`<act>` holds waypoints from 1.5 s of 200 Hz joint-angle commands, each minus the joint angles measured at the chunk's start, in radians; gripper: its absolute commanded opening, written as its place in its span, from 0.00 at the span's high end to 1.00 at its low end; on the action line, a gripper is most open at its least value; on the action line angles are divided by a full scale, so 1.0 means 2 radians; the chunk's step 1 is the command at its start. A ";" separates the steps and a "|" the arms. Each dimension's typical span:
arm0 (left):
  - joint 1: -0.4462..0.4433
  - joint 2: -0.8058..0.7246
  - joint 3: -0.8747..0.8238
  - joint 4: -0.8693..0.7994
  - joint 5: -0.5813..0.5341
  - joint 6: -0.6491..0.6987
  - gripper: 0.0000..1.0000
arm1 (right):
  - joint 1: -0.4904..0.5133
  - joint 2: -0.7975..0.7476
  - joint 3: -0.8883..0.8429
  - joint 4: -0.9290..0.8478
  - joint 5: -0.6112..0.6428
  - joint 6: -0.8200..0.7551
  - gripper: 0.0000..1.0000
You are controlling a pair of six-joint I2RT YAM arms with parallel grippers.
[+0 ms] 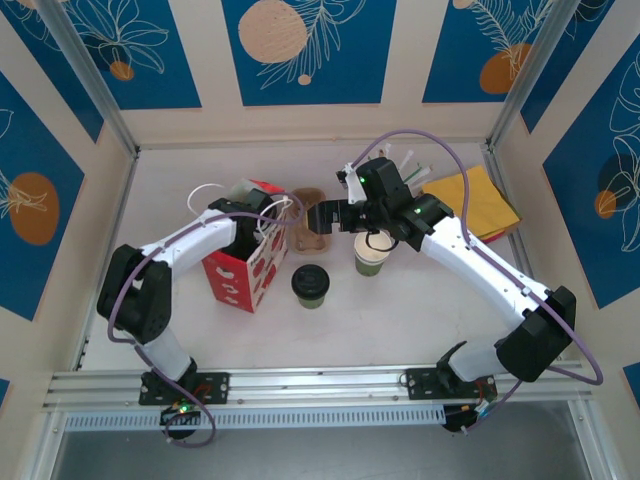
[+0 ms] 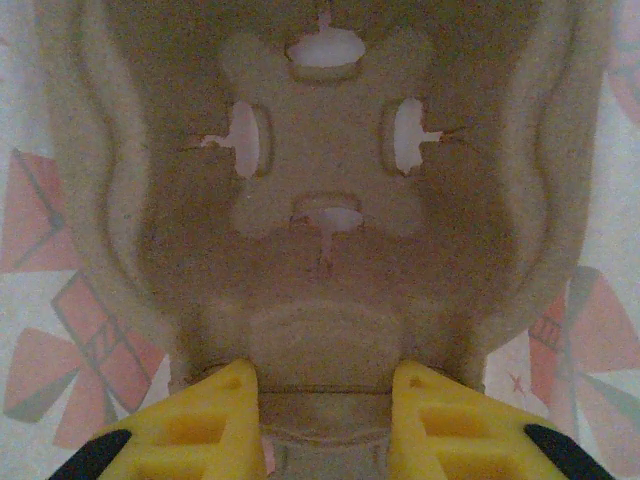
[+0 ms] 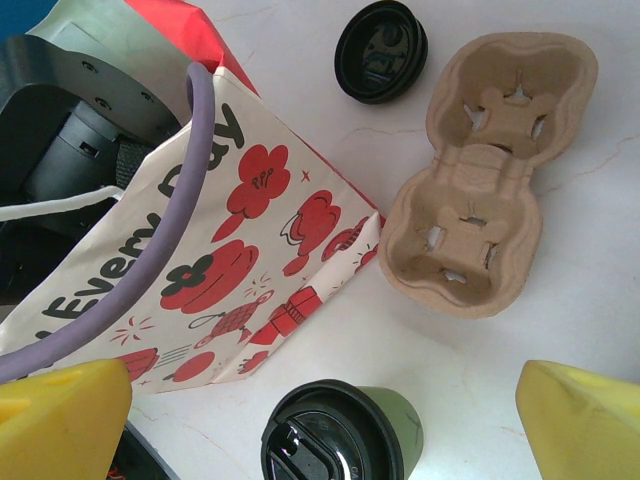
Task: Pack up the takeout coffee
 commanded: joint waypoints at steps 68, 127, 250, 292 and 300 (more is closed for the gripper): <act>-0.004 0.021 -0.017 -0.014 -0.006 -0.013 0.73 | -0.002 -0.015 -0.012 -0.006 0.003 0.007 0.01; -0.005 0.024 -0.022 -0.010 -0.010 -0.015 0.73 | -0.002 -0.017 -0.011 -0.006 0.003 0.008 0.01; -0.004 0.034 -0.029 -0.005 -0.013 -0.021 0.73 | -0.002 -0.017 -0.015 -0.005 0.003 0.008 0.01; -0.003 0.038 -0.033 0.000 -0.014 -0.022 0.73 | -0.002 -0.017 -0.015 -0.006 0.002 0.008 0.01; -0.003 0.040 -0.034 0.000 -0.014 -0.021 0.73 | -0.002 -0.017 -0.014 -0.006 0.003 0.008 0.01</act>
